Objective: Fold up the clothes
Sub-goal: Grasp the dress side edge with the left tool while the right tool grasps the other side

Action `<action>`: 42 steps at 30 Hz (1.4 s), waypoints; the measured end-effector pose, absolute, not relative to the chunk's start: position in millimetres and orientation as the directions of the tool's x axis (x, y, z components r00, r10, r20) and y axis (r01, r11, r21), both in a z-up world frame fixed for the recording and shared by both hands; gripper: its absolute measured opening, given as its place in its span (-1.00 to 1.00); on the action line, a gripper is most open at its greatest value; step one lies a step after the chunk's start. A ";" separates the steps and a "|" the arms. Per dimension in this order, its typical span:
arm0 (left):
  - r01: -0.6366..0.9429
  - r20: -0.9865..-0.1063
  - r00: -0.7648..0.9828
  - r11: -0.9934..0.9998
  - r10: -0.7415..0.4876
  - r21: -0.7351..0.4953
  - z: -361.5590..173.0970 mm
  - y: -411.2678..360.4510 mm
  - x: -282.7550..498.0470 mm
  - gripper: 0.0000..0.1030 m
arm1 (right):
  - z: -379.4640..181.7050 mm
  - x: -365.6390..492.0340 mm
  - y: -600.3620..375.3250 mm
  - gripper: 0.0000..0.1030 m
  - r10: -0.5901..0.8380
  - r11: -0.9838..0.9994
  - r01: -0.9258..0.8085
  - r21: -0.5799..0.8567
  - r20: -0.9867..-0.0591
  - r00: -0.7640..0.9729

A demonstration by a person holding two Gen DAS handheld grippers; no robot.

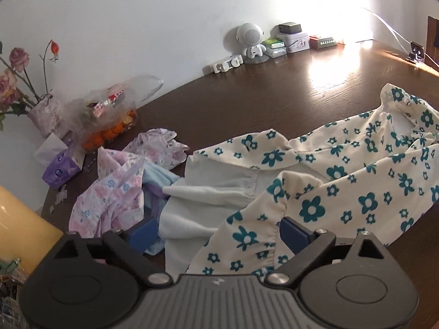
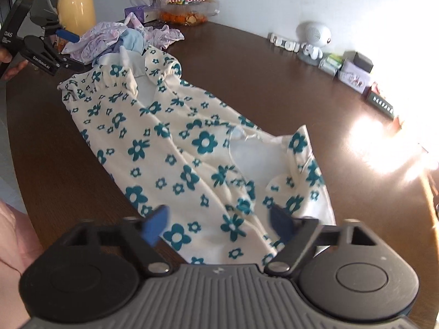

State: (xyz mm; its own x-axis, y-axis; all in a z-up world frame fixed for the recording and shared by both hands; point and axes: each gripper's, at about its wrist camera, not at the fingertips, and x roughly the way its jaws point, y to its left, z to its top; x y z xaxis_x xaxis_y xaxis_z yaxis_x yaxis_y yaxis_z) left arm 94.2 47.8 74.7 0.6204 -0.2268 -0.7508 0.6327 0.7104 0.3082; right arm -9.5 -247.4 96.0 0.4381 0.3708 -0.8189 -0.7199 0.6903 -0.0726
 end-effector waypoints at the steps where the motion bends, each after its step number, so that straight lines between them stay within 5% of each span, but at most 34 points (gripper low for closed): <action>1: 0.660 -0.773 0.589 0.692 -0.238 0.290 79.0 40.2 96.9 0.96 | 100.8 -6.2 -245.9 0.99 0.361 0.687 -0.722 -0.081 -0.824 0.436; 16: 0.817 -0.849 0.480 0.466 -0.222 0.340 58.6 -69.6 166.9 0.94 | 78.1 122.3 -253.5 0.99 0.235 0.730 -0.679 -0.078 -0.904 0.356; 18: 0.833 -0.859 0.466 0.433 -0.211 0.345 50.4 -81.8 178.7 0.77 | 72.6 136.6 -254.2 0.98 0.250 0.731 -0.681 -0.050 -0.909 0.334; 24: 0.878 -0.892 0.418 0.330 -0.174 0.347 26.0 -112.8 210.6 0.47 | 60.1 165.2 -247.0 0.68 0.305 0.704 -0.708 0.050 -0.922 0.239; 30: 0.908 -0.919 0.354 0.299 -0.172 0.294 15.1 -111.8 224.6 0.43 | 44.7 182.7 -237.3 0.27 0.332 0.679 -0.724 0.124 -0.931 0.151; 42: 0.929 -0.948 0.257 0.318 -0.190 0.188 11.9 -108.4 250.2 0.42 | 34.1 195.7 -224.2 -0.18 0.350 0.660 -0.735 0.153 -0.929 0.120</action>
